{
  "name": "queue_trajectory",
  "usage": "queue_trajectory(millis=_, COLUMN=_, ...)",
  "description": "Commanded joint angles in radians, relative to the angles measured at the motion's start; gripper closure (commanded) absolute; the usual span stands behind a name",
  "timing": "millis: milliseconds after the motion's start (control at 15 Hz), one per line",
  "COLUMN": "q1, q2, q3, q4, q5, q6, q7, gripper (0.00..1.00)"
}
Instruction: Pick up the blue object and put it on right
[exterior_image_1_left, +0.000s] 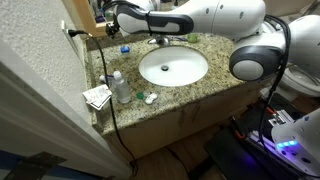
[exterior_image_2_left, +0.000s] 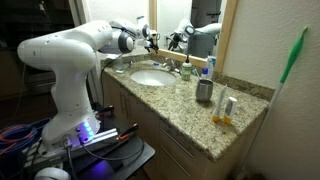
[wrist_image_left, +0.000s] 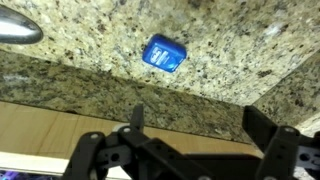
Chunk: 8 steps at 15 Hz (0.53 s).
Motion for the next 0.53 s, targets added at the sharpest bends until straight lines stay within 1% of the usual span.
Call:
queue_trajectory(millis=0, q1=-0.044, q2=0.035, q3=0.043, q4=-0.002, q5=0.050, q6=0.082, q7=-0.009, gripper=0.00)
queue_trajectory(millis=133, q1=-0.060, q2=0.054, q3=0.036, q4=-0.006, q5=0.056, q6=0.138, q7=0.021, gripper=0.00)
queue_trajectory(millis=200, q1=-0.066, q2=0.065, q3=0.021, q4=-0.006, q5=0.049, q6=0.153, q7=0.036, gripper=0.00)
queue_trajectory(millis=333, q1=-0.080, q2=0.089, q3=0.041, q4=-0.008, q5=0.067, q6=0.205, q7=0.028, gripper=0.00)
queue_trajectory(millis=467, q1=-0.082, q2=0.104, q3=0.057, q4=-0.010, q5=0.081, q6=0.226, q7=-0.006, gripper=0.00)
